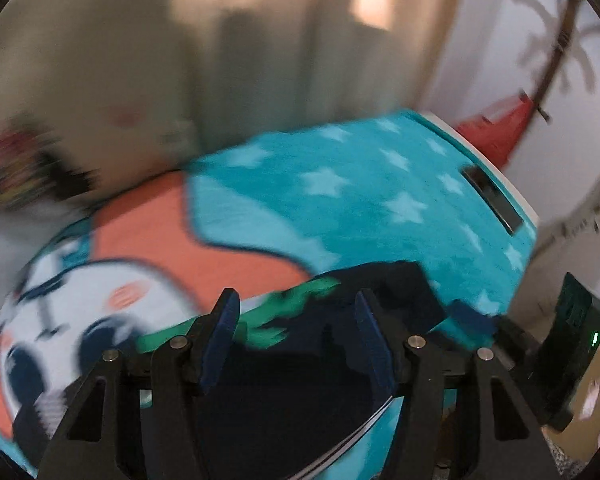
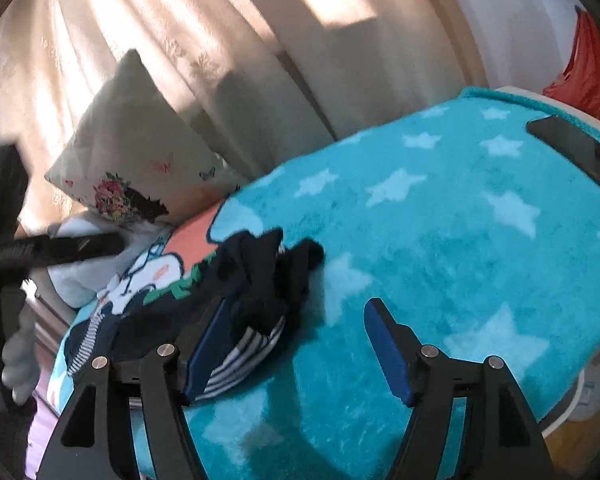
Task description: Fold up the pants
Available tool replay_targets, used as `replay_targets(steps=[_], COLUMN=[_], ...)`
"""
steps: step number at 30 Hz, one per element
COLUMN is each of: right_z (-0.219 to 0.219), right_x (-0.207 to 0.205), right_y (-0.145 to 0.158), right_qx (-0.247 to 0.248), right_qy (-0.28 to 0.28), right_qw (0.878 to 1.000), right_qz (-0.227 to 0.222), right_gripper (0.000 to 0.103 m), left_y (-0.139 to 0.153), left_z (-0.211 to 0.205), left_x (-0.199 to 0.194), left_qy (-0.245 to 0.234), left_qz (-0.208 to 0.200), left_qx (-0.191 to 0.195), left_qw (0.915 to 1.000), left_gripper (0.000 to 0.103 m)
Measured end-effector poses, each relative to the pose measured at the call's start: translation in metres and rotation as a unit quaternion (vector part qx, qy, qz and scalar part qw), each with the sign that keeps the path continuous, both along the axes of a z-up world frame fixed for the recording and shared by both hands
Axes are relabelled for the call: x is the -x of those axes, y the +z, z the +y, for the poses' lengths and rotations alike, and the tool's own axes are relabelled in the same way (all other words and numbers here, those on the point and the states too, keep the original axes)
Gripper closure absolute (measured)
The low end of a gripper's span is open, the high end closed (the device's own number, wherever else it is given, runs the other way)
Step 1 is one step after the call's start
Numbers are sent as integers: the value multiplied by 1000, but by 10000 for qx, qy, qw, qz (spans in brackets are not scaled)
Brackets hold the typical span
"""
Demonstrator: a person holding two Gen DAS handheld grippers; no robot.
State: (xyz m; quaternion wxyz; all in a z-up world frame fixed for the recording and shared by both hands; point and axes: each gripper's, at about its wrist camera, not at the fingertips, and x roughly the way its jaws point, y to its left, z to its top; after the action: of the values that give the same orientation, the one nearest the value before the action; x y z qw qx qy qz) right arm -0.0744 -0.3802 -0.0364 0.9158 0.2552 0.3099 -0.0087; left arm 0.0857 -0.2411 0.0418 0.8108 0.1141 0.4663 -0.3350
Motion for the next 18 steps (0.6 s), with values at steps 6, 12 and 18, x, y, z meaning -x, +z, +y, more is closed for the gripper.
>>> replay_targets(steps=[6,12,18], right_z=[11,22,29], right_x=[-13,-23,-31], right_y=[-12,-13,-14], right_qx=[48,129,158], right_qy=[254,422,499], right_qw=[9996,9989,9985], right_qz=[148,174,128], right_gripper=[29,29,28], left_y=[-34,-57,-76], left_z=[-71,-101,-115], left_x=[-24,-35,-36], left_qy=[-593,-985,-1293], left_qz=[605,1059,1324], left_qx=[-76,-76,-315], left_qw=[9964,9895,9822], left_gripper=[44,44,44])
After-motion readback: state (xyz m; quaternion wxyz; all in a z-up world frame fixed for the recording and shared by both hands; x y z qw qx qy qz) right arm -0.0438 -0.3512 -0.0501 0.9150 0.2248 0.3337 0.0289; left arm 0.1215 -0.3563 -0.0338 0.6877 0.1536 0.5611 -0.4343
